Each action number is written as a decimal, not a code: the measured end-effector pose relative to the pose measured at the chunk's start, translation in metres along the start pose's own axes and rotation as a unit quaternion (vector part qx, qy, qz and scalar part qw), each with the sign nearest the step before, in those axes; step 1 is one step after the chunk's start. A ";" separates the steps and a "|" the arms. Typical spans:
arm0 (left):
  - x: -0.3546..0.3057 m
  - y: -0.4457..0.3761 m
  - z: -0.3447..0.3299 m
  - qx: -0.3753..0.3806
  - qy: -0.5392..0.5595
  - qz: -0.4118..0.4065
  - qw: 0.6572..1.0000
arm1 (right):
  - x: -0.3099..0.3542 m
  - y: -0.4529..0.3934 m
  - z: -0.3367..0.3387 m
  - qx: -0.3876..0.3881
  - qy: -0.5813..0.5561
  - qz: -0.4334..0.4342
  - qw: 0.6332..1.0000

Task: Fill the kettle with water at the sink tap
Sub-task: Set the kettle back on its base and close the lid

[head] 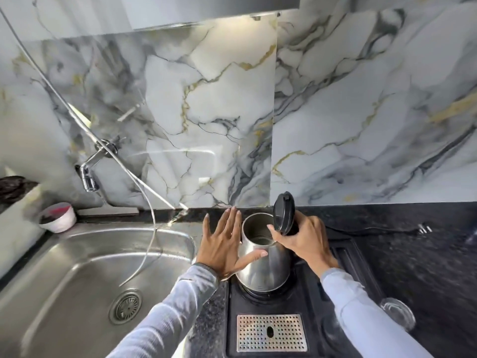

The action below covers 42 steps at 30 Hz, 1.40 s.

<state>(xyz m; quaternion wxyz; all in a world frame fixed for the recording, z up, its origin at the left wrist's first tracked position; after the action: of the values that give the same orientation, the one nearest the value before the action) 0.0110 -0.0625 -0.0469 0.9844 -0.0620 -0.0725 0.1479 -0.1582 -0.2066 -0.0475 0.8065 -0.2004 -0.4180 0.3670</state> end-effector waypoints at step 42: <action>-0.023 0.021 0.004 -0.025 0.033 -0.007 0.999 | 0.018 0.014 0.030 0.327 0.184 -0.025 0.926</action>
<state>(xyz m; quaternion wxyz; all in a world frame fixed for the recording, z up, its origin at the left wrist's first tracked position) -0.0172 -0.0490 -0.0487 0.9853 -0.0915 -0.0436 0.1371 -0.1815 -0.1831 -0.0295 0.8988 0.0214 -0.1238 0.4200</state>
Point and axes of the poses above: each hand's wrist, its own y-axis away from the middle knuckle, its own z-axis out of the back of the hand, x = y × z, the point moved 2 cm from there along -y, towards the middle knuckle, and after that the axes turned 4 degrees about -y, right-handed, at the moved point
